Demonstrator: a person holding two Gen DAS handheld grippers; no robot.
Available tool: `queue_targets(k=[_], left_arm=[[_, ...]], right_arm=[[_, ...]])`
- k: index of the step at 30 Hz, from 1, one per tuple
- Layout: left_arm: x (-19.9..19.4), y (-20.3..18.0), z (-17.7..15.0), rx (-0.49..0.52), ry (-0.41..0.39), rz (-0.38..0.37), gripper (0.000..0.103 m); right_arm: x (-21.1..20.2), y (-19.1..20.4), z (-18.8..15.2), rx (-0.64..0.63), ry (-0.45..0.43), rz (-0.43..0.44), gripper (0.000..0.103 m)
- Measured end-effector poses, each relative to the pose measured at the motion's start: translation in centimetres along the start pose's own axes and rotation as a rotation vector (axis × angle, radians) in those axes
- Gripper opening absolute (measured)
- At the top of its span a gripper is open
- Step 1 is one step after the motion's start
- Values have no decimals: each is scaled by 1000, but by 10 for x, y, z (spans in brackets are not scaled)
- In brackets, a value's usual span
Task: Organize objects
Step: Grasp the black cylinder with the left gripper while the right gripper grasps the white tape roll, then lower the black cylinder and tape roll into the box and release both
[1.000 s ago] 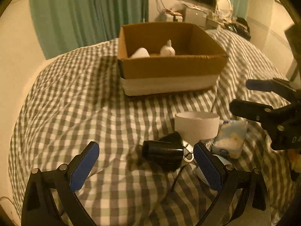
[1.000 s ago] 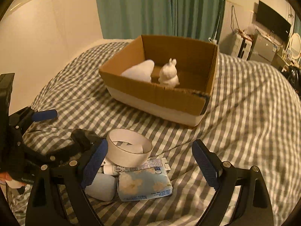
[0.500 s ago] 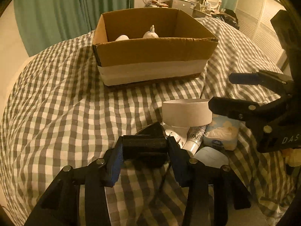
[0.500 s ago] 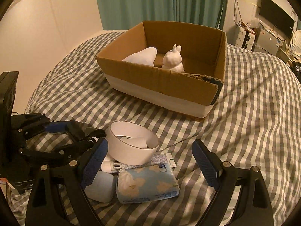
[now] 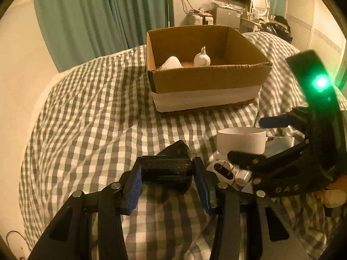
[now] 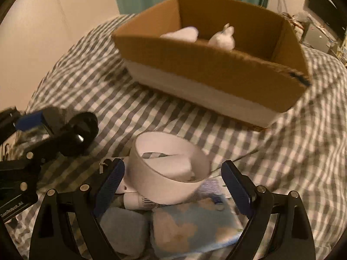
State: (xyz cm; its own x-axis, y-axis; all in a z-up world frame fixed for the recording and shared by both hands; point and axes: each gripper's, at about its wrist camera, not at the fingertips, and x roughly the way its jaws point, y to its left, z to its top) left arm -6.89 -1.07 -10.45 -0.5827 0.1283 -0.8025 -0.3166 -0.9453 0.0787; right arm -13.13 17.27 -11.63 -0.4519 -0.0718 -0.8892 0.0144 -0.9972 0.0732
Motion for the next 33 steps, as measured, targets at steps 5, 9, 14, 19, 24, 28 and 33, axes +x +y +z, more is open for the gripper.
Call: queue_targets(k=[5, 9, 14, 19, 24, 28, 33], left_arm=[[0, 4, -1, -10, -7, -4, 46], [-2, 5, -1, -12, -12, -2, 46], [-11, 4, -2, -14, -29, 9, 46], [-28, 4, -2, -26, -59, 12, 46], [-49, 2, -1, -34, -97, 7, 46], [-68, -1, 5, -34, -134, -2, 46], [-88, -3, 21, -28, -178, -12, 46]], right_arm=[[7, 3, 0, -6, 14, -4, 83], [4, 4, -2, -16, 4, -10, 82], [-12, 5, -5, -26, -35, -36, 82], [-43, 10, -8, -48, -92, -58, 82], [-77, 19, -8, -69, -155, -83, 82], [-107, 22, -10, -82, -196, -104, 82], [-139, 25, -3, -90, -254, -133, 82]])
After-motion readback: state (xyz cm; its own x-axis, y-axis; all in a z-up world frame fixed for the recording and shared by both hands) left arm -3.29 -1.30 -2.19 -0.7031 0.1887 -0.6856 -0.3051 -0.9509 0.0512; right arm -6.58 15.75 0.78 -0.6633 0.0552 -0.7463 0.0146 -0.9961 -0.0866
